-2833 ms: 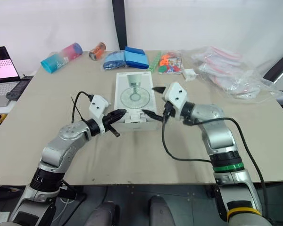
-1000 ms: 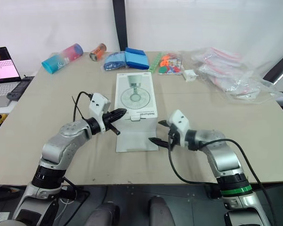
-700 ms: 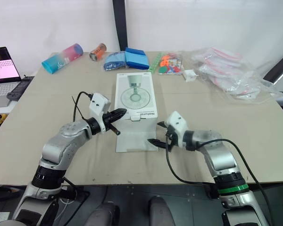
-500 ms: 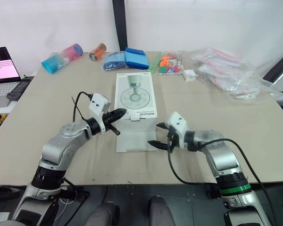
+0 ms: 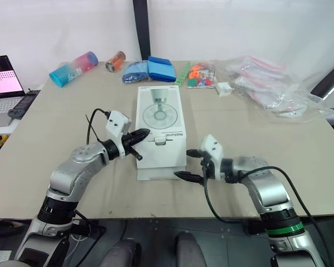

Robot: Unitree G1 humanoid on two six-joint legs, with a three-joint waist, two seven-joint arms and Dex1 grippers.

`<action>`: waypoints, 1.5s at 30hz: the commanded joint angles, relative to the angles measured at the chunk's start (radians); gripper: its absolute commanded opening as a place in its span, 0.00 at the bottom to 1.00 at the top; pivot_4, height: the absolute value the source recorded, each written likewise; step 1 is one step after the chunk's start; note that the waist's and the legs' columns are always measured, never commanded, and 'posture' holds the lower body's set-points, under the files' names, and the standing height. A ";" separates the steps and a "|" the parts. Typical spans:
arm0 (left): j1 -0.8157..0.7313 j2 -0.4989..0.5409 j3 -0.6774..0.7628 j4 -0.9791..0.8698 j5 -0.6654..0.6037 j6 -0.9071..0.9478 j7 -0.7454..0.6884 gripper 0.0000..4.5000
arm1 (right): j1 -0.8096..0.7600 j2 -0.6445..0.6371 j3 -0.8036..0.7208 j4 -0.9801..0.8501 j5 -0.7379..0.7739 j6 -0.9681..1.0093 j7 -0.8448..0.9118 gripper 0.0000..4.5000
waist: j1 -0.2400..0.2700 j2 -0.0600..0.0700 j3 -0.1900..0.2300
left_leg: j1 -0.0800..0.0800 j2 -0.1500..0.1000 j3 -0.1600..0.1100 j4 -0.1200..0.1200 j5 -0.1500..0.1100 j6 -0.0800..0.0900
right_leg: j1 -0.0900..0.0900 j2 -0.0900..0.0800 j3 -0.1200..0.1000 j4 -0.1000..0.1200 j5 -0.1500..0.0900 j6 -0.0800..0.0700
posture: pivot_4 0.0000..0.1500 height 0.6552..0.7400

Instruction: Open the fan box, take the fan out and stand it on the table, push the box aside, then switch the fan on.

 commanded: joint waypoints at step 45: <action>-0.083 0.173 0.237 -0.150 -0.205 -0.132 -0.144 0.00 | -0.258 0.158 -0.036 0.120 -0.070 -0.173 -0.250 0.03 | 0.000 -0.003 0.002 | -0.015 0.001 0.000 0.001 0.004 -0.006 | -0.014 0.000 -0.001 0.001 0.007 -0.008 | 1.00 1.00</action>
